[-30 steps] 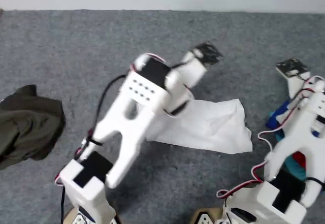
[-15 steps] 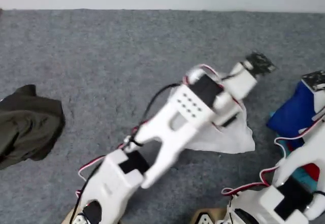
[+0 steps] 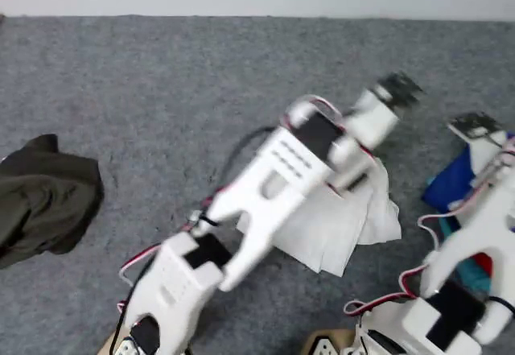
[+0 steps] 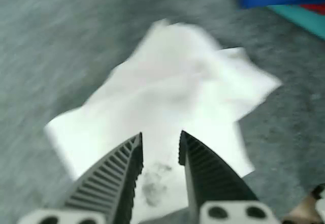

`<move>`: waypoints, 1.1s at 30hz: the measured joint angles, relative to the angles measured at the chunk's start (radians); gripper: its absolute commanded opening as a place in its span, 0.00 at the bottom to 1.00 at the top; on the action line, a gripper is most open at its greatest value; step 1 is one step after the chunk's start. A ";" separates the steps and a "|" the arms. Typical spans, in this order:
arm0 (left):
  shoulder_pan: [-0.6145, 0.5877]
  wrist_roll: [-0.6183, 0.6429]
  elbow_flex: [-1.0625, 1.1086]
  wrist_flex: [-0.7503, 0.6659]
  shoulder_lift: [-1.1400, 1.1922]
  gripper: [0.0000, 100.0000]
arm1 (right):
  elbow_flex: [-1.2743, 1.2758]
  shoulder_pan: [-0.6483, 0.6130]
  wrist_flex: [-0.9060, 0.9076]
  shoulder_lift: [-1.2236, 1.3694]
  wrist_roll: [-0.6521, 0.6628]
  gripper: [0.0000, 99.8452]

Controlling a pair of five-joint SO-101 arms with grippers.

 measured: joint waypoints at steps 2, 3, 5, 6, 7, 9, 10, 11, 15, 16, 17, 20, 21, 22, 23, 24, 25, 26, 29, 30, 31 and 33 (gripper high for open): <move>-0.060 0.000 0.097 0.000 -0.077 0.12 | 0.000 -0.075 0.003 0.000 -0.063 0.13; -0.086 -0.014 0.150 0.000 -0.118 0.12 | 0.000 -0.118 0.005 0.000 -0.089 0.13; -0.129 -0.064 0.269 0.000 -0.209 0.12 | 0.000 -0.204 0.008 0.000 -0.147 0.13; -0.150 -0.094 0.330 0.000 -0.252 0.12 | 0.000 -0.249 0.008 0.000 -0.175 0.13; -0.175 -0.115 0.388 0.000 -0.295 0.12 | 0.000 -0.292 0.008 0.000 -0.199 0.13; -0.235 -0.152 0.496 0.000 -0.365 0.12 | 0.000 -0.377 0.008 0.000 -0.252 0.13; -0.270 -0.166 0.543 0.000 -0.396 0.12 | 0.000 -0.419 0.008 0.000 -0.275 0.14; -0.304 -0.176 0.585 0.000 -0.420 0.12 | 0.000 -0.460 0.008 0.000 -0.299 0.14; -0.448 -0.222 0.684 0.000 -0.483 0.12 | -0.048 -0.588 0.020 -0.012 -0.371 0.14; -0.482 -0.233 0.698 0.000 -0.489 0.12 | -0.058 -0.617 0.023 -0.021 -0.377 0.14; -0.514 -0.242 0.709 0.000 -0.493 0.12 | -0.064 -0.646 0.023 -0.025 -0.382 0.14; -0.582 -0.252 0.721 0.000 -0.496 0.12 | -0.064 -0.697 -0.006 -0.020 -0.384 0.14; -0.597 -0.253 0.721 0.000 -0.496 0.12 | -0.061 -0.697 -0.025 -0.012 -0.384 0.13; -0.608 -0.253 0.721 0.000 -0.496 0.12 | -0.054 -0.697 -0.041 0.000 -0.384 0.13; -0.615 -0.253 0.721 0.000 -0.496 0.12 | -0.048 -0.695 -0.060 0.015 -0.384 0.13; -0.618 -0.253 0.721 0.000 -0.496 0.12 | -0.043 -0.692 -0.075 0.034 -0.384 0.13; -0.621 -0.253 0.721 0.000 -0.496 0.12 | -0.041 -0.687 -0.095 0.054 -0.384 0.13; -0.623 -0.253 0.721 0.000 -0.496 0.12 | -0.041 -0.683 -0.114 0.077 -0.384 0.13; -0.624 -0.253 0.721 0.000 -0.496 0.11 | -0.041 -0.667 -0.172 0.140 -0.370 0.14; -0.624 -0.253 0.721 0.000 -0.496 0.11 | -0.041 -0.664 -0.186 0.158 -0.351 0.13; -0.624 -0.253 0.721 0.000 -0.496 0.11 | -0.041 -0.663 -0.195 0.172 -0.333 0.14; -0.624 -0.253 0.721 0.000 -0.496 0.11 | -0.041 -0.663 -0.201 0.189 -0.305 0.14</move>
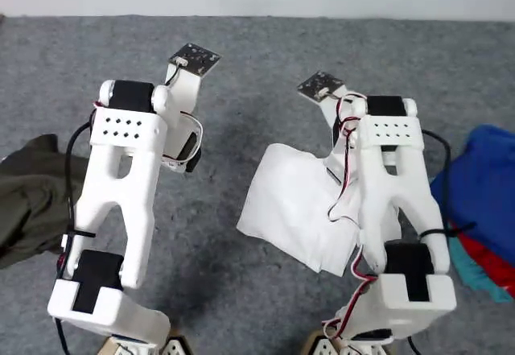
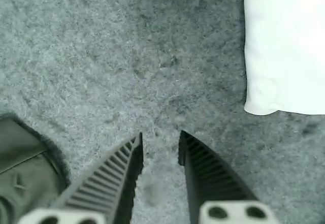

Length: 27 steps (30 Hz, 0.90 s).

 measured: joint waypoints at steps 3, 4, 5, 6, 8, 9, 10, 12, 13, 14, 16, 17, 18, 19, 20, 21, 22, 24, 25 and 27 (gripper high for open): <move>0.000 0.000 0.000 0.000 0.000 0.11 | 0.000 -0.002 0.000 -0.002 0.023 0.14; 0.000 0.000 0.000 0.000 0.000 0.11 | 0.000 -0.002 0.000 -0.002 0.026 0.14; 0.000 0.000 0.000 0.000 0.000 0.11 | 0.000 -0.002 0.000 -0.002 0.028 0.14; 0.000 0.000 0.000 0.000 0.000 0.11 | 0.000 -0.002 0.000 -0.006 0.028 0.14; 0.000 0.000 0.000 0.000 0.000 0.11 | 0.000 -0.002 0.000 -0.012 0.031 0.14; 0.000 0.000 0.000 0.000 0.000 0.11 | 0.000 -0.002 0.000 -0.012 0.032 0.14; 0.000 0.000 0.000 0.000 0.000 0.11 | 0.000 -0.002 0.000 -0.012 0.032 0.15; 0.000 0.000 0.000 0.000 0.000 0.11 | 0.000 -0.002 0.000 -0.012 0.032 0.21; 0.000 0.000 0.000 0.000 0.000 0.11 | 0.000 -0.002 0.000 -0.011 0.032 0.24; 0.000 0.000 0.000 0.000 0.000 0.11 | 0.000 -0.002 -0.006 -0.002 0.032 0.27; -0.003 0.000 0.000 0.000 0.000 0.11 | 0.000 -0.002 -0.020 0.011 0.032 0.31; -0.005 0.000 0.000 0.000 0.000 0.11 | 0.000 0.003 -0.026 0.012 0.041 0.32; -0.005 0.000 0.000 0.000 0.000 0.11 | 0.000 0.008 -0.031 0.012 0.052 0.32; -0.005 0.000 0.005 0.000 0.000 0.11 | 0.000 0.012 -0.032 0.012 0.061 0.32; -0.005 0.000 0.011 0.000 0.000 0.11 | 0.000 0.017 -0.032 0.012 0.069 0.31; -0.005 0.000 0.017 0.000 0.000 0.11 | 0.000 0.018 -0.032 0.014 0.074 0.30; -0.005 0.000 0.026 0.000 0.000 0.11 | 0.000 0.018 -0.032 0.015 0.074 0.28; -0.005 0.000 0.043 0.000 0.000 0.11 | 0.000 0.018 -0.031 0.023 0.074 0.23; -0.005 0.000 0.046 0.000 0.000 0.11 | 0.000 0.018 -0.031 0.025 0.074 0.20; -0.005 0.000 0.052 0.000 -0.002 0.11 | 0.000 0.018 -0.031 0.025 0.074 0.15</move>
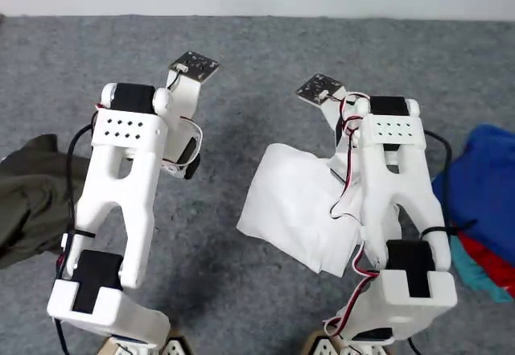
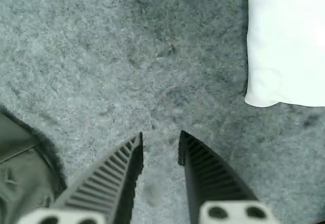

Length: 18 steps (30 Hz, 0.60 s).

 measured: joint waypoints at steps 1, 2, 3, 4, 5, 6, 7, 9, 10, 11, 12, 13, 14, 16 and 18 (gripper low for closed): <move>0.000 0.000 0.000 0.000 -0.002 0.11 | 0.000 0.000 0.000 0.000 0.000 0.12; 0.000 0.000 0.000 0.000 -0.002 0.11 | 0.000 0.000 0.000 0.000 0.000 0.10; 0.000 0.000 0.000 0.000 -0.002 0.11 | 0.000 -0.002 0.000 0.000 0.000 0.08; 0.000 0.000 0.000 0.000 -0.003 0.11 | 0.000 -0.002 0.000 0.000 -0.002 0.06; 0.000 0.000 0.000 0.000 -0.003 0.11 | 0.000 -0.002 0.000 0.000 -0.008 0.04; 0.000 0.000 0.000 0.000 -0.003 0.11 | 0.000 -0.002 0.000 0.000 -0.011 0.02; 0.000 0.000 0.000 0.000 -0.003 0.11 | 0.000 -0.002 0.000 0.000 -0.011 0.00; 0.000 0.000 0.000 0.000 -0.005 0.11 | 0.000 -0.002 -0.006 0.000 -0.015 0.01; 0.000 0.000 0.000 0.000 -0.005 0.11 | 0.000 0.000 -0.014 0.000 -0.017 0.01; 0.000 0.000 0.000 0.000 -0.005 0.11 | 0.000 0.000 -0.021 0.000 -0.017 0.01; 0.000 0.000 0.000 0.000 -0.005 0.11 | 0.000 0.000 -0.029 0.000 -0.017 0.01; 0.000 0.000 0.000 0.000 -0.005 0.11 | 0.000 0.000 -0.034 0.000 -0.017 0.01; 0.000 0.000 0.000 0.000 -0.005 0.11 | 0.000 0.000 -0.037 0.000 -0.017 0.01; 0.000 0.000 0.000 0.000 -0.005 0.11 | 0.000 0.002 -0.038 0.000 -0.017 0.01; 0.000 0.000 0.000 0.000 -0.005 0.11 | 0.000 0.018 -0.057 0.000 -0.017 0.01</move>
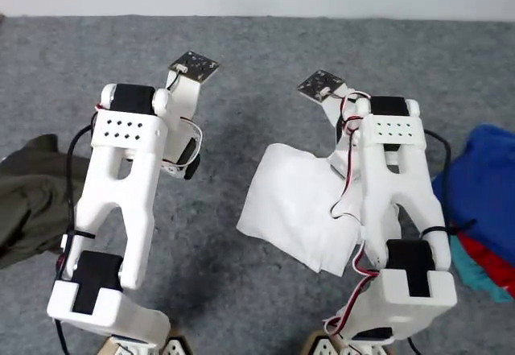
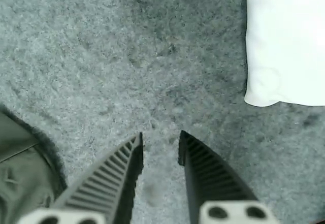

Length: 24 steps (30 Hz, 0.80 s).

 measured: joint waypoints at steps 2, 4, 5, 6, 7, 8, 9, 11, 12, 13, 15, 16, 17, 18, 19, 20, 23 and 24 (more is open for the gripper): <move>0.000 0.000 0.000 0.000 0.000 0.11 | 0.000 0.025 -0.028 0.000 -0.002 0.01; 0.000 0.000 0.000 0.000 0.000 0.11 | 0.000 0.046 -0.055 0.000 -0.002 0.01; 0.000 0.000 0.000 0.000 0.000 0.11 | 0.000 0.054 -0.068 0.000 -0.002 0.01; 0.000 0.000 0.000 0.000 0.000 0.11 | 0.000 0.060 -0.074 0.000 -0.002 0.01; 0.000 0.000 0.000 0.000 0.000 0.11 | 0.000 0.063 -0.075 0.000 -0.002 0.01; 0.000 0.000 0.000 0.000 0.000 0.11 | 0.000 0.064 -0.075 0.000 -0.002 0.01; 0.000 0.000 0.000 0.000 0.000 0.11 | 0.000 0.064 -0.074 0.000 -0.002 0.01; 0.000 0.000 0.002 0.000 0.000 0.11 | 0.000 0.063 -0.066 0.000 -0.002 0.01; 0.000 0.000 0.003 0.000 0.000 0.11 | 0.000 0.063 -0.066 0.000 -0.002 0.01; 0.000 0.000 0.003 0.000 0.000 0.11 | 0.000 0.063 -0.069 0.000 -0.002 0.01; 0.000 0.000 0.003 0.000 0.000 0.11 | -0.005 0.063 -0.068 0.000 -0.002 0.01; 0.000 0.000 0.003 0.000 0.000 0.11 | -0.018 0.063 -0.055 0.000 -0.002 0.01; 0.000 0.000 0.003 0.000 0.000 0.11 | -0.035 0.063 -0.044 0.000 -0.002 0.01; 0.000 0.000 0.003 0.000 0.000 0.11 | -0.057 0.063 -0.032 -0.003 -0.002 0.01; 0.000 0.000 0.003 0.000 0.000 0.11 | -0.080 0.063 -0.023 -0.006 0.000 0.01; 0.000 0.000 0.003 0.000 0.000 0.11 | -0.106 0.063 -0.012 -0.006 0.000 0.01; 0.000 0.000 0.003 0.000 0.000 0.11 | -0.166 0.063 0.003 -0.006 0.000 0.01; 0.000 0.000 0.003 0.000 0.000 0.11 | -0.184 0.063 0.012 -0.006 0.000 0.01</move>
